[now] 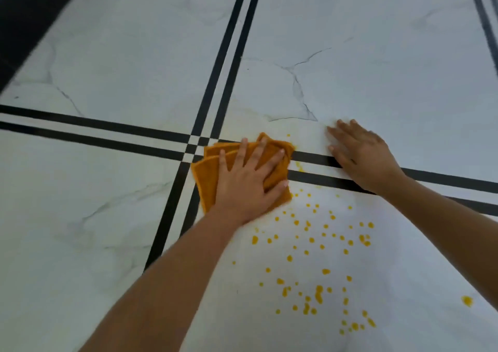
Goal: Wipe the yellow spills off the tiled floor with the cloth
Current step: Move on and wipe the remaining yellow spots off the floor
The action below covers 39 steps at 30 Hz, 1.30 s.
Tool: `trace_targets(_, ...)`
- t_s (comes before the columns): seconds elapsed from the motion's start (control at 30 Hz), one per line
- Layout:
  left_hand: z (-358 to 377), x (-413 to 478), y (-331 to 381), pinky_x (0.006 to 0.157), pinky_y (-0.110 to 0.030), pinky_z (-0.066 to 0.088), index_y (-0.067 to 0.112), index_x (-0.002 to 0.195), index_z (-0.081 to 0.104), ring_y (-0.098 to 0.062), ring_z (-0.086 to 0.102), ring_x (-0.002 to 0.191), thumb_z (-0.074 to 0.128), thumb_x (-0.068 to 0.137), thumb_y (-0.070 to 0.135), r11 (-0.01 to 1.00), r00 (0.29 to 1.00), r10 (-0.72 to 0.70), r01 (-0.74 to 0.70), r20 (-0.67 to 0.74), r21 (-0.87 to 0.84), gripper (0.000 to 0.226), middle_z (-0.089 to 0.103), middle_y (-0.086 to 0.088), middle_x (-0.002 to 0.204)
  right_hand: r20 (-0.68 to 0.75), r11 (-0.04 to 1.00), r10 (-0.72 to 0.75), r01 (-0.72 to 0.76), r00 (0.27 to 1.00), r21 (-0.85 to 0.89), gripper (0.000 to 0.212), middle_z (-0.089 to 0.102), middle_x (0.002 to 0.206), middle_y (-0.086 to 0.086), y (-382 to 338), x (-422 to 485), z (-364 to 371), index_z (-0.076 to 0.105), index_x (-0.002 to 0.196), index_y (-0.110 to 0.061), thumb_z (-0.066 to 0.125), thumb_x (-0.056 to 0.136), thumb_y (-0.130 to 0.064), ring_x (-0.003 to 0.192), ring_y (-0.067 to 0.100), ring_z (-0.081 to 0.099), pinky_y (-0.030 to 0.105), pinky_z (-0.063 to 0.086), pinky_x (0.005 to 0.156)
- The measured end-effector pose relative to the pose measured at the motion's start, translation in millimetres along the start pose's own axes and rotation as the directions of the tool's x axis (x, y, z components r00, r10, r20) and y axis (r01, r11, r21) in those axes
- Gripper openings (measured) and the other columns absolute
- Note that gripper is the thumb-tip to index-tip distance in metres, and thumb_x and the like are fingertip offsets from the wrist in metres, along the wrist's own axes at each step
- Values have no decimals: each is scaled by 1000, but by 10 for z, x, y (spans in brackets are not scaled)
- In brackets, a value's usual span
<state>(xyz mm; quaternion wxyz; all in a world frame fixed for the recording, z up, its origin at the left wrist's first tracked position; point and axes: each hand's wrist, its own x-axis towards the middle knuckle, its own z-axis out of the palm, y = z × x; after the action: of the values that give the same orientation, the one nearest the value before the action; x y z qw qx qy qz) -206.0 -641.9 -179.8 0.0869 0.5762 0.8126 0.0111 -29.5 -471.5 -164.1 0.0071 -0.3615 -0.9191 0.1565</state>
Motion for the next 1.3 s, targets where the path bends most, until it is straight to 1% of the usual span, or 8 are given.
trace_targets(0.13,-29,379,32,107,-64,-6,46,144,-3,-31,-11,143,14,88,67,926,932,-362,361,5,-107,62,-11,7,157,18,991,104,-101,994,-89,54,17,156,-5,316,-55,2,22,146,-33,19,96,-51,145,19,8,43,10,115)
trace_targets(0.33,-69,64,665,108,-63,-8,49,140,-12,-26,-17,142,11,86,67,1000,984,-13,15,176,-11,62,-17,11,155,90,988,113,-102,990,-114,66,2,158,-13,390,-63,-10,4,147,-40,-9,85,-55,146,17,-4,43,3,115)
trace_targets(0.5,-107,690,646,107,-64,-10,45,142,-12,-28,-19,141,5,92,60,869,887,-429,457,169,-189,56,-19,7,155,57,991,87,-81,995,-102,62,3,158,-12,434,-56,41,5,147,-39,-6,88,-54,146,17,-4,42,2,115)
trace_targets(0.67,42,319,777,107,-62,-3,45,144,2,-28,-4,144,5,87,63,987,986,147,-151,73,51,61,-1,9,157,17,995,92,-91,996,-48,63,6,158,-11,426,-64,60,8,147,-40,-3,87,-56,146,15,-3,39,-1,115)
trace_targets(0.83,23,755,624,108,-65,-3,43,145,3,-30,-4,144,11,91,61,982,983,-181,180,-20,-55,58,-2,8,158,-49,964,219,-209,974,162,63,13,157,-7,398,-404,37,22,146,-33,8,89,-55,145,13,3,34,-1,115)
trace_targets(1.03,128,97,802,106,-67,9,43,144,19,-32,13,143,17,89,62,892,895,445,-445,13,83,58,17,5,156,-136,941,305,-276,943,196,61,30,152,0,309,-1042,158,37,142,-26,14,91,-49,143,18,18,36,9,114)
trace_targets(1.2,114,224,956,107,-64,0,44,145,9,-31,-1,144,18,90,62,999,999,39,-39,-21,-7,59,4,7,158,-152,914,369,-328,917,238,62,32,151,0,148,-1522,135,38,142,-22,13,91,-48,143,17,18,32,9,114)
trace_targets(1.3,158,-300,1195,107,-65,0,45,145,7,-31,0,143,15,88,63,937,938,345,-347,39,50,60,4,6,158,-153,865,454,-393,878,313,57,33,151,0,25,-1812,164,38,141,-22,18,93,-46,143,15,19,32,10,114)
